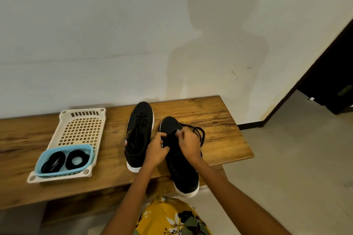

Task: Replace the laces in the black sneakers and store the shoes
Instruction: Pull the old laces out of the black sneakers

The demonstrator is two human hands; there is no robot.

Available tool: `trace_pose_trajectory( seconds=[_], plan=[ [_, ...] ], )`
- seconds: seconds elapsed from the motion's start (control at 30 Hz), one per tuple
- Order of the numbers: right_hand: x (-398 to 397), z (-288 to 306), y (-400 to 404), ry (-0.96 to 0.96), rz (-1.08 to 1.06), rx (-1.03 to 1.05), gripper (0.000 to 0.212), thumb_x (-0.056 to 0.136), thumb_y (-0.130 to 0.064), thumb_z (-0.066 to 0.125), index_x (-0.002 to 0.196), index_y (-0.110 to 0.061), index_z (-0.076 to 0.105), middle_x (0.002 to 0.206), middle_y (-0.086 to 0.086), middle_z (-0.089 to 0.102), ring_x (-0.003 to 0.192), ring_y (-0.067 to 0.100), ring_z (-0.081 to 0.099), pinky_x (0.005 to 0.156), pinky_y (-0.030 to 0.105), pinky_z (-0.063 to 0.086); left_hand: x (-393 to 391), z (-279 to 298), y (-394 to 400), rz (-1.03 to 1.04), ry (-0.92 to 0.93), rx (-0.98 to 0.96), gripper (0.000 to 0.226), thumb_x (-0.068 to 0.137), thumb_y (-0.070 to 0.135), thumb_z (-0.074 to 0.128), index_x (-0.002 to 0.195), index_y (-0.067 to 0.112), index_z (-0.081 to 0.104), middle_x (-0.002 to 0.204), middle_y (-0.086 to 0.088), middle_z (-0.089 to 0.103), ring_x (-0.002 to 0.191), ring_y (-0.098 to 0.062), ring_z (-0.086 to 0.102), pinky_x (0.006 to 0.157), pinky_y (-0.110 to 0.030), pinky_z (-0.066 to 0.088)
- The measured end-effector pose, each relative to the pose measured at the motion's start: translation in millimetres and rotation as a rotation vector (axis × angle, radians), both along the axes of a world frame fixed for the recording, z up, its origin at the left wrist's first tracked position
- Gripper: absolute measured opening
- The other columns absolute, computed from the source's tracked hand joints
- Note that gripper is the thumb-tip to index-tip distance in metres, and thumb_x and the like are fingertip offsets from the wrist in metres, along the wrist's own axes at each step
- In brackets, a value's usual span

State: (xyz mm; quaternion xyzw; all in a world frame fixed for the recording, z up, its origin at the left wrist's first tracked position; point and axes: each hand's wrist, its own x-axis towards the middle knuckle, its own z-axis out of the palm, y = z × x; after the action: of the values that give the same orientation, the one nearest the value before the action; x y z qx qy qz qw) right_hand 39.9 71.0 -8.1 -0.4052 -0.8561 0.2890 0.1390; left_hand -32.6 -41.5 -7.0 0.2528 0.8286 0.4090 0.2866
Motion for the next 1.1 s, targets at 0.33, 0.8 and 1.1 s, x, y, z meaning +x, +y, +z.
trace_pose_trajectory(
  seconds=[0.33,0.8,1.1],
  plan=[
    [12.7,2.5,8.5,-0.013,0.153,-0.087,0.026,0.096,-0.034,0.049,0.083,-0.014,0.057,0.075,0.001,0.058,0.073,0.017,0.057,0.063,0.028,0.038,3.4,23.3,18.2,-0.062,0.441,-0.384,0.014,0.087,0.031,0.06,0.087,0.018,0.061,0.096,-0.001,0.059,0.084,-0.018,0.06,0.065,-0.029,0.042],
    [24.1,-5.4,-0.3,-0.053,0.302,-0.073,0.028,0.085,-0.03,0.06,0.112,-0.022,0.063,0.109,0.002,0.064,0.1,0.017,0.059,0.075,0.029,0.045,1.7,50.7,47.1,-0.438,0.991,-0.577,0.017,0.092,0.019,0.047,0.089,0.011,0.062,0.094,-0.005,0.063,0.091,-0.023,0.061,0.092,-0.033,0.04],
    [29.6,-12.5,-5.9,0.053,0.211,-0.203,0.026,0.091,-0.029,0.054,0.114,-0.023,0.067,0.113,0.0,0.059,0.104,0.016,0.056,0.078,0.026,0.043,-17.3,58.7,66.2,0.016,-0.27,-0.125,0.013,0.085,0.008,0.066,0.093,0.007,0.056,0.071,-0.008,0.062,0.058,-0.014,0.05,0.049,-0.023,0.038]
  ],
)
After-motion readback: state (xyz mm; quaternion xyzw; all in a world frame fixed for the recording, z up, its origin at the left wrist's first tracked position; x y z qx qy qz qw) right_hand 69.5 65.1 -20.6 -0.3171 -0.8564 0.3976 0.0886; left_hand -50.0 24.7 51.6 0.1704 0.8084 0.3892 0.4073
